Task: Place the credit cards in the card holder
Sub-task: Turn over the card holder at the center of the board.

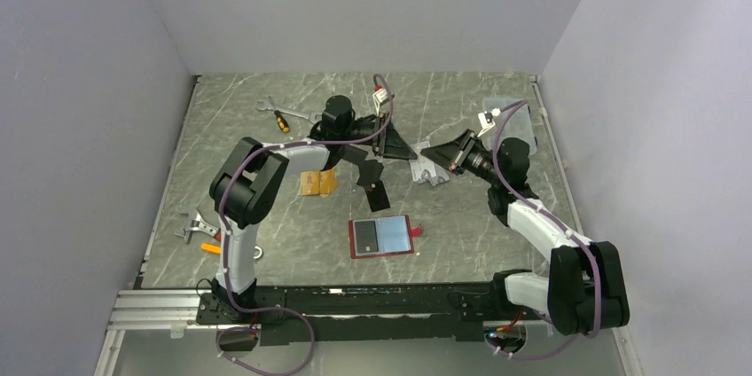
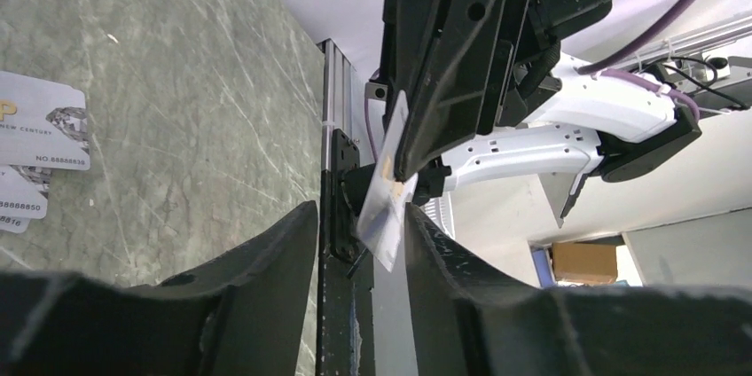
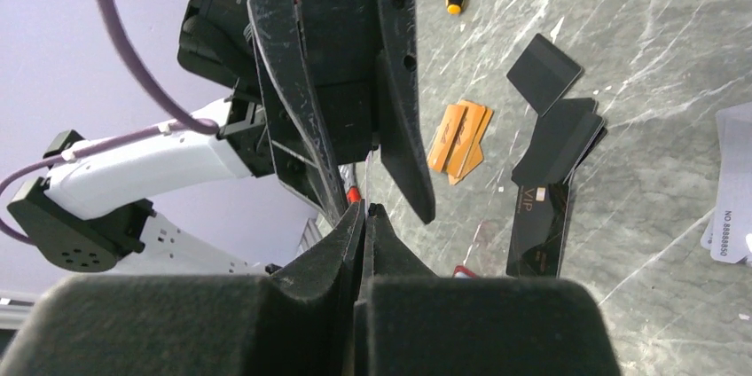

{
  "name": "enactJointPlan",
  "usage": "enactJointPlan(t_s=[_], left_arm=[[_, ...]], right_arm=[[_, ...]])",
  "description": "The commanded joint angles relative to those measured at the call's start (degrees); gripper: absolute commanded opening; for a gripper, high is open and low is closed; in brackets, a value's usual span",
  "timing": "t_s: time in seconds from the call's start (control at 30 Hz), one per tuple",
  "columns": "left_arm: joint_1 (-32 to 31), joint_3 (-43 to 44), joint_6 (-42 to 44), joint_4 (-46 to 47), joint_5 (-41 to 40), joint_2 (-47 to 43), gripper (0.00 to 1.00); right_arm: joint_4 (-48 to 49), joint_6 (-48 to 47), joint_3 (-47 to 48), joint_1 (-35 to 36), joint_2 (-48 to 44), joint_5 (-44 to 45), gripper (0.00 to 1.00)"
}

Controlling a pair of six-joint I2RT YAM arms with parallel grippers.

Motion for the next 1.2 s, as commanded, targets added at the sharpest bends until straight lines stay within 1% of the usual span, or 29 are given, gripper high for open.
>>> enactJointPlan(t_s=[0.0,0.1,0.33,0.4,0.47,0.53,0.57,0.67,0.8,0.83,0.87,0.9,0.97,1.0,1.03,1.07,1.1,1.17], left_arm=[[0.29,2.33,1.72,-2.23,0.16,-3.54,0.49],[0.35,2.07,1.10,-1.67,0.22,-3.64,0.49],[0.27,1.89,-1.51,1.57,0.70,-3.54,0.46],[0.21,2.18,-1.91,1.65,0.99,-3.67,0.42],[0.25,2.15,-3.26,2.70,1.31,-3.83,0.36],[0.19,1.94,-4.08,3.62,1.39,-4.31,0.34],[0.21,1.75,-3.96,3.52,1.27,-4.70,0.35],[0.34,1.23,-1.28,0.41,0.95,-6.31,0.42],[0.58,1.00,2.89,-3.97,1.45,-7.70,0.43],[0.73,1.31,5.51,-6.85,1.76,-8.32,0.44],[0.86,2.13,10.35,-14.38,1.93,-9.18,0.46],[1.04,2.42,18.21,-20.59,1.43,-10.50,0.49],[1.00,4.29,37.07,-39.86,-1.50,-13.62,0.51],[0.59,5.04,46.92,-49.91,-5.62,-15.18,0.52],[0.12,4.71,54.87,-56.74,-8.74,-16.65,0.52],[-0.16,3.62,60.49,-60.93,-11.04,-18.16,0.52],[-0.20,1.91,64.90,-63.93,-13.13,-19.47,0.52],[-0.27,-0.48,72.54,-69.89,-16.56,-21.17,0.52]], right_arm=[[-0.99,-1.77,-0.49,0.61,-2.79,-0.55,0.00],[-2.36,-2.66,-0.20,1.45,-3.09,0.02,0.00],[-4.79,-4.17,0.94,3.25,-2.36,1.38,0.00],[-5.43,-4.72,1.23,3.26,-2.63,2.28,0.00],[-8.64,-6.17,2.24,3.30,-3.17,4.32,0.00],[-11.18,-7.51,3.16,3.17,-3.84,6.68,0.00],[-12.66,-8.10,3.55,3.17,-4.31,8.19,0.00],[-15.81,-9.21,4.07,2.84,-5.95,11.84,0.00],[-20.78,-10.89,4.81,1.93,-8.54,15.38,0.00],[-21.46,-11.26,4.79,1.74,-9.17,15.26,0.00],[-22.24,-11.54,4.80,1.68,-9.63,14.63,0.00],[-23.44,-12.15,5.05,1.67,-9.69,13.58,0.00],[-25.24,-13.12,5.18,1.78,-9.18,9.04,0.00],[-26.89,-13.57,5.34,2.09,-8.68,7.03,0.00],[-29.13,-14.57,5.36,2.85,-8.66,5.95,0.00],[-30.97,-15.71,5.00,4.27,-9.11,5.91,0.00],[-32.59,-16.77,4.37,7.42,-10.14,7.08,0.00],[-34.90,-17.98,2.52,12.98,-11.82,11.68,0.00]])
